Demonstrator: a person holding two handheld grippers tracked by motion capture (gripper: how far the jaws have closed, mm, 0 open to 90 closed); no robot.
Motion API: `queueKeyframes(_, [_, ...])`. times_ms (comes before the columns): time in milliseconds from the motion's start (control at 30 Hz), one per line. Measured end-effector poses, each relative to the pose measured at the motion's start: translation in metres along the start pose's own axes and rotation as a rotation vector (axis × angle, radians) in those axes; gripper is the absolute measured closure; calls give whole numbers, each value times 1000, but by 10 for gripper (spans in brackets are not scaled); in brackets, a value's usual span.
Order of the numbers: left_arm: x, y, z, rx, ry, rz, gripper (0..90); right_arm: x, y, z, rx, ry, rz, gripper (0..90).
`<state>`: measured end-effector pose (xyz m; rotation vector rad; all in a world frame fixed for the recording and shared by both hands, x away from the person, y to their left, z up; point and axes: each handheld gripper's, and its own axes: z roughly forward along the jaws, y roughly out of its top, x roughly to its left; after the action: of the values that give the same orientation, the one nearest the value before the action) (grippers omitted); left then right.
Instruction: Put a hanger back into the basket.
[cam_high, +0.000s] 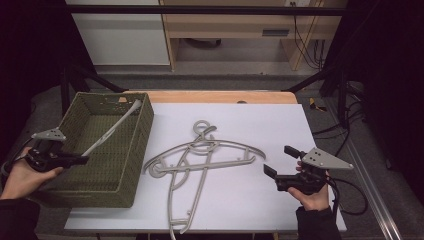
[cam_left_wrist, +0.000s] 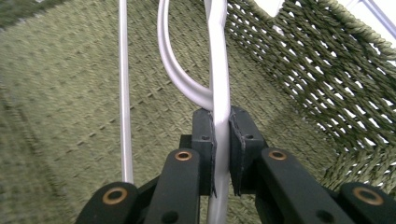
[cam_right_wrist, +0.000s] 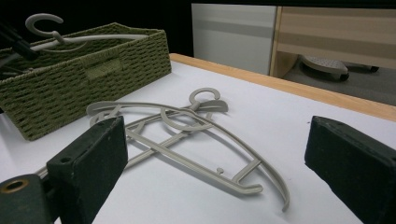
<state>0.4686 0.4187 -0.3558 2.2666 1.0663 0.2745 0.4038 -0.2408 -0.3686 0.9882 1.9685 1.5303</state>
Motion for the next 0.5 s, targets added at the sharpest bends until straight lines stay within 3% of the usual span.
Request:
queueKeyframes(167, [-4,2,15,50,8,2,818,0,0,0,1,2,0,61])
queueKeyframes(367, [-7,4,31,146,76,-5,811,1,0,-1,-2,1,0,61])
queueKeyframes(500, [-9,4,31,162,112,-23,784,1,1,-1,-1,2,-5,61])
